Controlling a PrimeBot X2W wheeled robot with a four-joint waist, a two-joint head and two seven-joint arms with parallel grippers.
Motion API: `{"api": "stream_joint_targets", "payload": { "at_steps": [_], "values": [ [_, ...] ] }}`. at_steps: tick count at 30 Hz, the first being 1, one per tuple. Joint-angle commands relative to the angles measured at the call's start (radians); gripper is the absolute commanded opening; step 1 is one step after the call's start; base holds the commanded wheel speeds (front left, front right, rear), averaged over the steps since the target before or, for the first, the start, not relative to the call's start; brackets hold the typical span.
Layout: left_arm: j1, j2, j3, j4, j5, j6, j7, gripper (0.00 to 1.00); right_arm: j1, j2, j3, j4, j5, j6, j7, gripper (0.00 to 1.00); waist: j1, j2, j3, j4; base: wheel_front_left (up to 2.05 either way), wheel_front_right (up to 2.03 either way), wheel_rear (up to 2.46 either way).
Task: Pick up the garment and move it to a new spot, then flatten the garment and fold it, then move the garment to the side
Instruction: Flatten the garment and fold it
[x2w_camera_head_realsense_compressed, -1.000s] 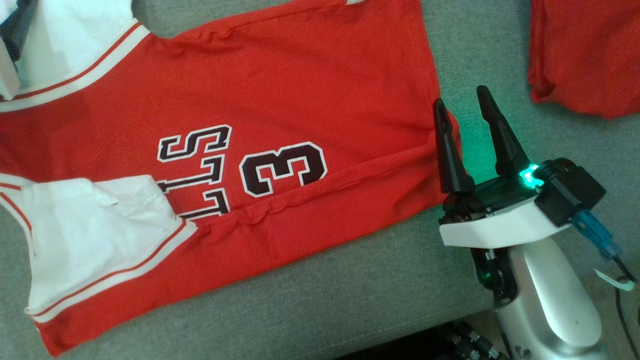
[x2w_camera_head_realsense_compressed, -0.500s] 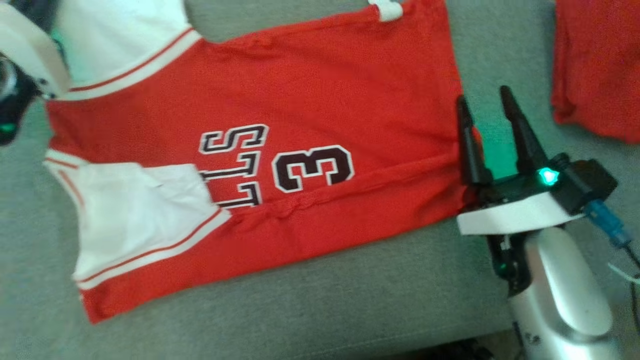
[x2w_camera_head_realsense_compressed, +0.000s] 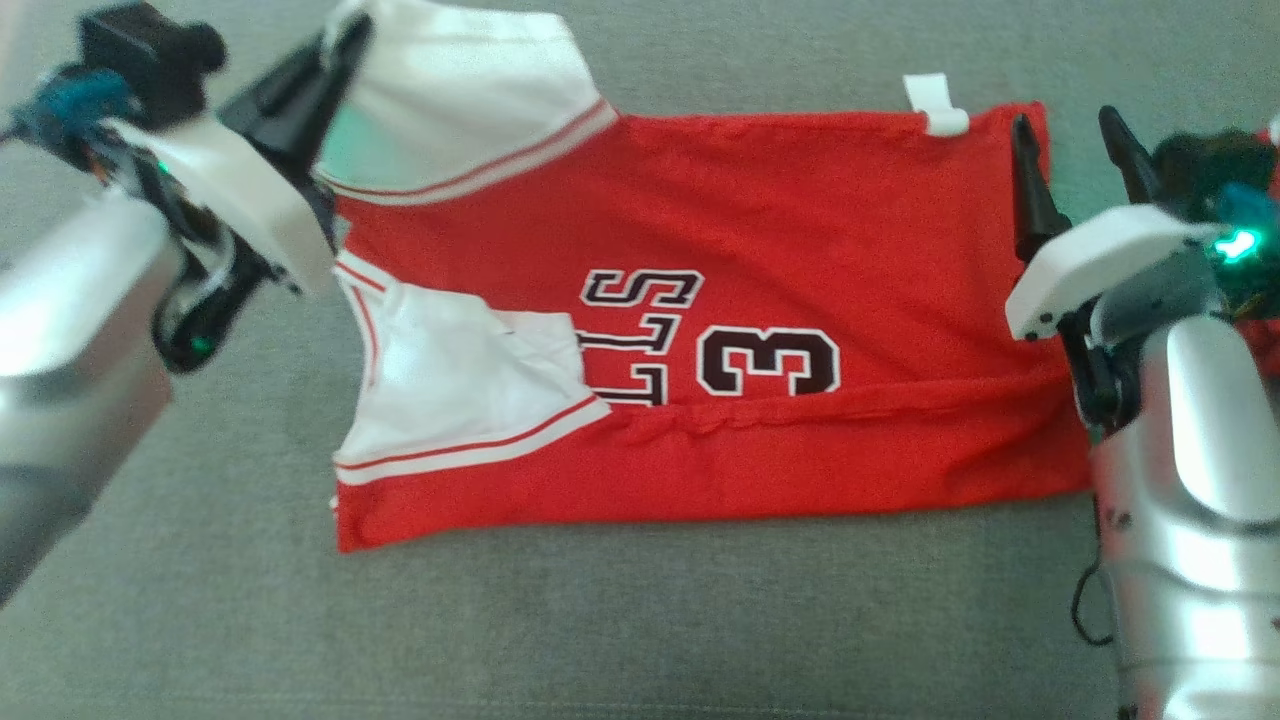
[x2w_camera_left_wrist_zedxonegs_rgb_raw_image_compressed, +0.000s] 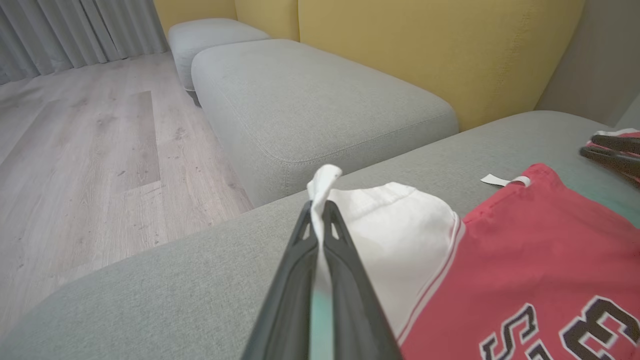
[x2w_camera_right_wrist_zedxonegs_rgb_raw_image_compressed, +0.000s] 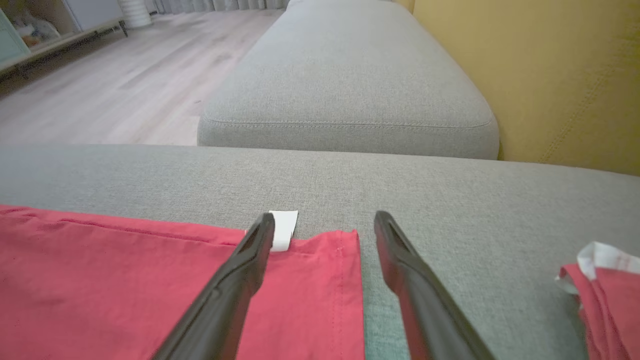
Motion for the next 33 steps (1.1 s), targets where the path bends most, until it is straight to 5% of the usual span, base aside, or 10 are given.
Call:
{"api": "stream_joint_targets", "payload": {
  "at_steps": [1, 10, 28, 29, 30, 31, 33],
  "values": [
    [-0.025, 0.037, 0.032, -0.037, 0.009, 0.011, -0.012, 0.0, -0.047, 0.0, 0.002, 0.005, -0.037, 0.007, 0.04, 1.0, 0.0002, -0.0001, -0.03, 0.035, 0.0, 0.0, 0.0],
    [0.03, 0.055, -0.001, -0.19, 0.035, 0.061, -0.012, 0.0, -0.198, 0.0, -0.086, 0.214, -0.263, 0.007, 0.192, 1.0, 0.0002, -0.0001, -0.022, 0.066, 0.0, 0.0, 0.0],
    [0.024, 0.08, 0.009, -0.287, 0.023, 0.078, -0.007, 0.0, -0.334, 0.0, -0.252, 0.447, -0.482, 0.007, 0.17, 1.0, 0.0002, -0.0001, 0.028, 0.098, 0.0, 0.0, 0.0],
    [0.024, 0.081, 0.009, -0.286, 0.023, 0.078, -0.006, 0.0, -0.337, 0.0, -0.256, 0.459, -0.486, 0.007, 0.167, 0.84, 0.0002, -0.0001, 0.029, 0.098, 0.0, 0.0, 0.0],
    [0.024, 0.082, 0.008, -0.285, 0.023, 0.079, -0.005, 0.0, -0.341, 0.0, -0.257, 0.471, -0.49, 0.007, 0.163, 0.2, 0.0002, -0.0001, 0.03, 0.097, 0.0, 0.0, 0.0],
    [0.025, 0.083, 0.007, -0.282, 0.023, 0.08, -0.004, 0.0, -0.344, 0.0, -0.256, 0.483, -0.492, 0.007, 0.156, 0.0, 0.0002, -0.0001, 0.029, 0.096, 0.0, 0.0, 0.0],
    [0.026, 0.086, 0.006, -0.272, 0.022, 0.081, -0.001, 0.0, -0.351, 0.0, -0.246, 0.51, -0.492, 0.007, 0.136, 0.0, 0.0002, -0.0001, 0.023, 0.091, 0.0, 0.0, 0.0]
  ]
}}
